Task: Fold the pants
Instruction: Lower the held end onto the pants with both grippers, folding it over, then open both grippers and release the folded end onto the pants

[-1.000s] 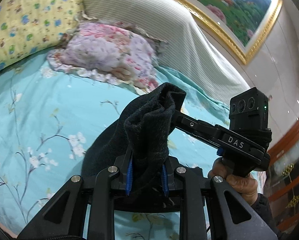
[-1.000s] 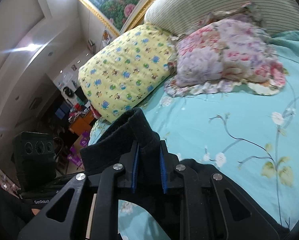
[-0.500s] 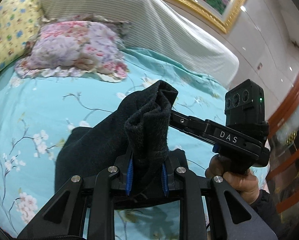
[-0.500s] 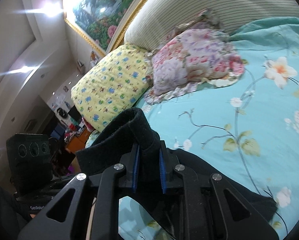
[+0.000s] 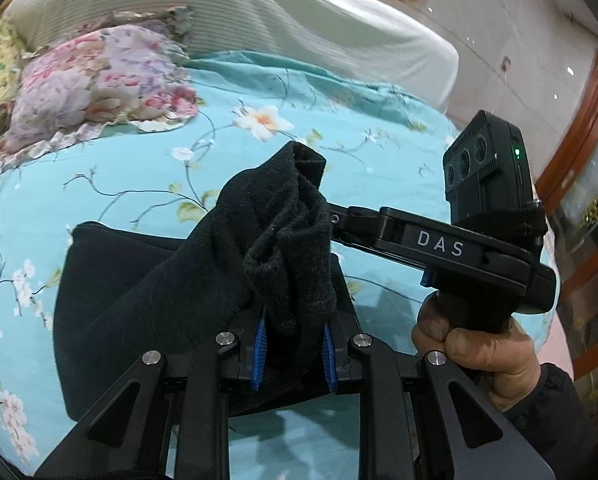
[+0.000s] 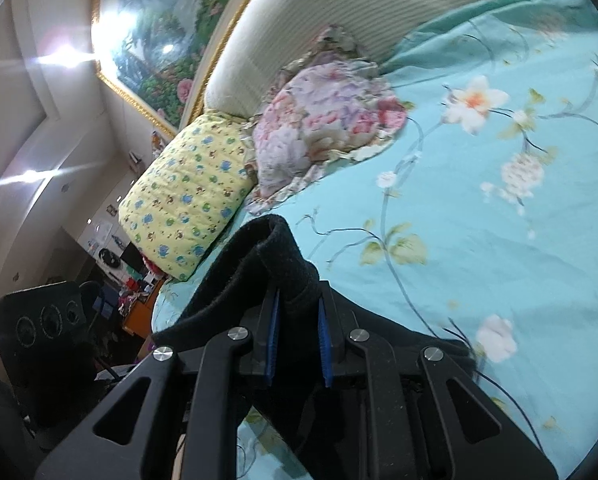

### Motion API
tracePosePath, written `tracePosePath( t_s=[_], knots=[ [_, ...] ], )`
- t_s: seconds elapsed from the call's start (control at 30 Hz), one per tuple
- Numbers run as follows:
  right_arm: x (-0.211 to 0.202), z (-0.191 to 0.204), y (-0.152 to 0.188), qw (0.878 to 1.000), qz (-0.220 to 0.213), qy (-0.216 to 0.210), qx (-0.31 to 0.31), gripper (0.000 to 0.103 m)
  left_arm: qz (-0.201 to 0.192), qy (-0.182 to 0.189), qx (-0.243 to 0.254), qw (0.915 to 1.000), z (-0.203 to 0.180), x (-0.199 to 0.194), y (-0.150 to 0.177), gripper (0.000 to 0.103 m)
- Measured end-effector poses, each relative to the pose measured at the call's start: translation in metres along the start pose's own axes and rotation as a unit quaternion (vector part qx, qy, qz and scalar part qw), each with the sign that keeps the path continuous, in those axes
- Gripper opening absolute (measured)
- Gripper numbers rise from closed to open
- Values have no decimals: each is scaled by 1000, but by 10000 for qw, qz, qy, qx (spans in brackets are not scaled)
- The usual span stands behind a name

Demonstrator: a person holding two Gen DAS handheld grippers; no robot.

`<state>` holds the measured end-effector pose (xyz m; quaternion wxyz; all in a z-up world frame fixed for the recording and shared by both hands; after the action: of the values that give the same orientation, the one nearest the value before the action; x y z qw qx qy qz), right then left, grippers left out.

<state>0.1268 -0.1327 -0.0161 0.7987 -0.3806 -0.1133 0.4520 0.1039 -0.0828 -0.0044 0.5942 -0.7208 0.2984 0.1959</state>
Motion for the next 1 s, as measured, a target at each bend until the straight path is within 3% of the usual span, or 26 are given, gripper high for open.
tracePosePath(
  t_s=[0.2,0.33,0.4,0.47,0.57,0.63,0.83,1.0],
  knots=[
    [-7,-19,7,9997,12,145,179,19,145,3,154,9998,-3,15,8,25],
    [-11,-27,12,9987,8,496,151,27,228,99,145,9996,-1,19,11,35],
    [-13,-31,13,9975,-19,674,206,27,238,179,124,9995,0,18,13,51],
    [-19,-36,12,9956,-67,894,262,27,255,317,53,9992,1,17,13,54],
    [-34,-43,11,9919,-296,1157,434,45,214,473,50,9986,-1,11,14,62],
    [-44,-44,11,9904,-449,1188,551,62,146,567,50,9983,-1,6,13,66],
    [-57,-33,17,9880,-589,1305,577,75,13,770,73,9970,0,-12,8,72],
    [-56,-23,25,9853,-512,1571,432,80,-37,694,-97,9975,16,-23,7,75]
  ],
)
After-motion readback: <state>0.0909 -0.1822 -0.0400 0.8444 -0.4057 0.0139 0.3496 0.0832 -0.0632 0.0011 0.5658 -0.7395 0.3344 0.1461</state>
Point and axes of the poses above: each gripper's, at about its wrist camera, not at the fingertips, and x roughly the way its jaws point, z to its left, y to its underside, the point moved 7 cm from there along x, roughly the way its jaws point, and after that the axes turned 7 degrees about -z, right-handed, at the moved point
